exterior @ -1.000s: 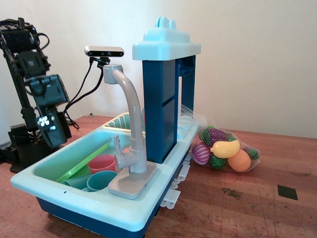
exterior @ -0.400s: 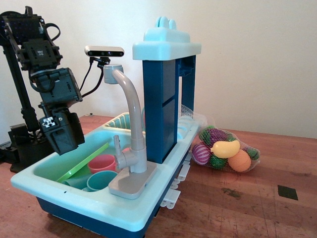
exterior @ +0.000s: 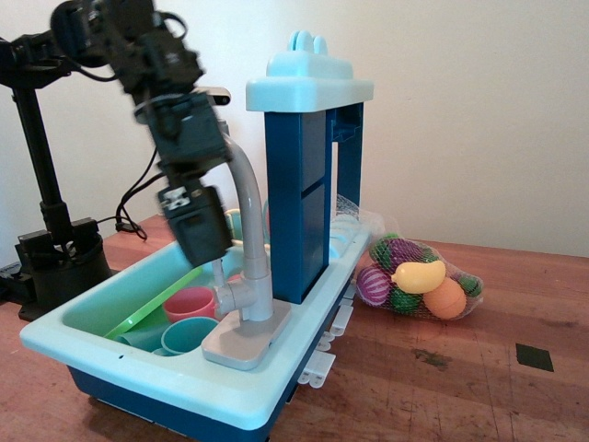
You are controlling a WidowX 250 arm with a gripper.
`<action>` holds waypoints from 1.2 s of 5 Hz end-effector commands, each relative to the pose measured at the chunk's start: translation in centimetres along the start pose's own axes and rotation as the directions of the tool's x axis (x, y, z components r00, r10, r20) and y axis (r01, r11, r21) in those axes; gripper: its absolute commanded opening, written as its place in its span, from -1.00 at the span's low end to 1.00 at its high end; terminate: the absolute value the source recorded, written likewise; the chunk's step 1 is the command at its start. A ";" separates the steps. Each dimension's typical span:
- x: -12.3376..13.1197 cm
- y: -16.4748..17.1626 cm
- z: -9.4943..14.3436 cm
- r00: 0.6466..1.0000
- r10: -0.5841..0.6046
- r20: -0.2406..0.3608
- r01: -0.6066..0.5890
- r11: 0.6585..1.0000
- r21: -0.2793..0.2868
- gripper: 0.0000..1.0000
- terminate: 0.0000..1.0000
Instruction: Turn lever vertical to front
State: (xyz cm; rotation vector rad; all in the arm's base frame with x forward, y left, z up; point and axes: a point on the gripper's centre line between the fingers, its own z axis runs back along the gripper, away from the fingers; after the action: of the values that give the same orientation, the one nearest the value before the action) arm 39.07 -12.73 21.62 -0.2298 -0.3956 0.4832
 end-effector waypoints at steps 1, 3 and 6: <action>1.8 0.0 1.2 0.998 0.002 0.058 0.001 0.999 -0.052 1.00 -1.00; -0.4 1.2 0.5 0.999 0.030 0.039 -0.027 0.997 -0.067 1.00 -1.00; -3.6 4.6 -1.7 0.997 0.071 -0.006 -0.071 0.996 -0.058 1.00 -1.00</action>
State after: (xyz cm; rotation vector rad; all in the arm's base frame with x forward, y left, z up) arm 34.61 -11.41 15.72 -0.2942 -0.3228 0.5458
